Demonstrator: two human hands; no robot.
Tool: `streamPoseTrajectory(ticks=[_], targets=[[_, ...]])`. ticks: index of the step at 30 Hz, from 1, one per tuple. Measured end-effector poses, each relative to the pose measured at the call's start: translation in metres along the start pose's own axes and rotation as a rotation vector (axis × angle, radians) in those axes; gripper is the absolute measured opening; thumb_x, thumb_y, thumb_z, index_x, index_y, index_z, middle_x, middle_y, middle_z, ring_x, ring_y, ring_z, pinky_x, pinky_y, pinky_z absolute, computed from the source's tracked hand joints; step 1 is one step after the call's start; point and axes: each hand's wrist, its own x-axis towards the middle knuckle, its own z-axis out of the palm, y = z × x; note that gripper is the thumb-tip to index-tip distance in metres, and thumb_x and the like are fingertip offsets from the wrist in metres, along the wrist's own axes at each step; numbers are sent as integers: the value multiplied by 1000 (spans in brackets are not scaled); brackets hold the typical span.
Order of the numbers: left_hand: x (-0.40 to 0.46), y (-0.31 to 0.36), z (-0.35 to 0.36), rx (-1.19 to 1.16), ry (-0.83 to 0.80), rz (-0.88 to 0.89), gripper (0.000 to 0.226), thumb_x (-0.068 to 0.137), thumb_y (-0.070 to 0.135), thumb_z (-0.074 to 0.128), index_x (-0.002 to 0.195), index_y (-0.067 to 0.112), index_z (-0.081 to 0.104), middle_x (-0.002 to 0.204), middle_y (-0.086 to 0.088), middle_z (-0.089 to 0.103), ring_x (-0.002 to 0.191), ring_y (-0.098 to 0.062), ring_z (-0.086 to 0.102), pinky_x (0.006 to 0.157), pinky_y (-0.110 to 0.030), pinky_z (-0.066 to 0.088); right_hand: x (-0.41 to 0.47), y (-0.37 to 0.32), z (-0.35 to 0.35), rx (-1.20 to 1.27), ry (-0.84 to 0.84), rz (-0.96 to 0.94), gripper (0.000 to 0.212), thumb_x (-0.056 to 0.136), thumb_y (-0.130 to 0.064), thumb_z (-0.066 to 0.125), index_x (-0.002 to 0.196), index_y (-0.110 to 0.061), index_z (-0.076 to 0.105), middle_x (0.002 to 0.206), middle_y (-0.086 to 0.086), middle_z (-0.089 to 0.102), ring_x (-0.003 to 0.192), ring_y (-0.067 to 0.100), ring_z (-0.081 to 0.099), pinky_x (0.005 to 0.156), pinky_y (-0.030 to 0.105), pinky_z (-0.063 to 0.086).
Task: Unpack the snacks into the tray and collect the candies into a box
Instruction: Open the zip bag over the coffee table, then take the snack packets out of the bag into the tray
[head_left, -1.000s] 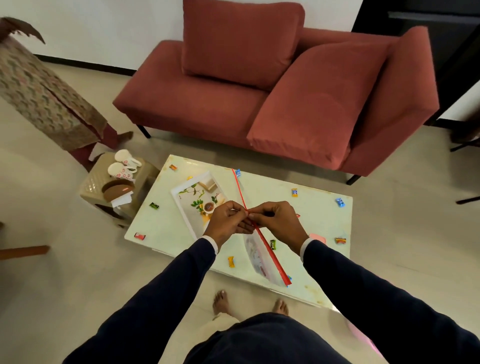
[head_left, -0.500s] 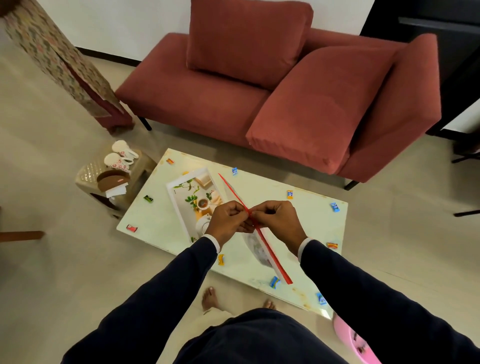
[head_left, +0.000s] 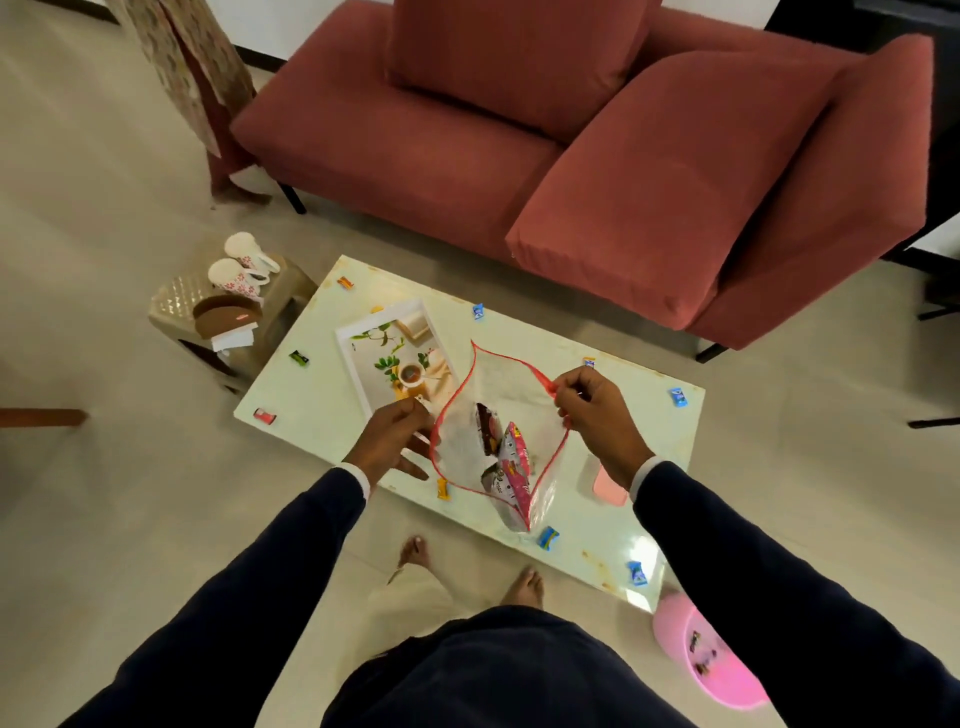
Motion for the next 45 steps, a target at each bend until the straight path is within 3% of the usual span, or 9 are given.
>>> streamPoseTrajectory(ticks=[3,6,10,19,24,29,34,38,45], targets=[[13,-4,1,243,38,-54,38,88,42,74,95,10,55,88,-12,72,76,-32,74,58,-46,62,-2,-5,23,-9,-128,-18,10,98,-7,54,99,-2,63,82,-1,63,71,11,57,66,25,50],[28,-8,0,477,43,-6,25,89,26,72,101,16,52,93,-11,68,69,-27,72,50,-39,60,1,-13,39,55,-156,-2,12,98,-1,50,96,-1,62,75,-1,59,63,8,52,58,19,46],[49,-3,-30,374,66,111,19,96,4,51,112,14,51,96,-19,66,48,-23,62,54,-41,61,18,-19,33,6,-6,-10,23,99,-1,49,88,-17,60,73,-3,56,60,8,49,56,20,44],[81,36,-92,199,-162,320,34,101,2,50,126,23,59,100,-18,59,70,-5,69,70,-28,62,31,-30,102,-511,387,-126,24,86,3,67,93,-19,60,102,4,60,85,20,62,77,29,52],[93,49,-130,202,-195,441,38,100,4,53,128,28,61,100,-22,59,78,-23,65,73,-29,60,16,-60,204,-221,-139,-37,21,96,-30,67,112,-16,68,105,-1,74,94,7,70,86,21,54],[102,61,-190,63,-242,434,38,102,7,55,137,20,55,102,-24,65,88,-29,72,77,-32,62,43,-74,249,-369,-183,-55,17,98,-24,64,114,-20,67,90,-3,73,71,5,69,66,23,56],[126,37,-235,-141,-133,328,30,108,28,42,135,21,54,114,-15,70,105,-29,70,86,-41,58,67,-96,262,-103,-220,4,17,97,-6,58,104,-5,74,102,5,76,94,14,70,94,34,54],[151,-17,-242,-229,16,-104,41,97,39,55,133,19,54,122,0,62,126,-27,55,91,-41,45,69,-114,261,483,-294,107,22,96,3,49,113,8,60,137,21,61,121,33,57,106,48,38],[140,-72,-203,-390,-205,-508,68,94,74,34,132,22,59,140,-6,58,125,-27,54,109,-46,37,32,-145,249,1056,-462,53,25,94,-7,38,93,2,62,156,31,30,146,56,22,116,75,11]])
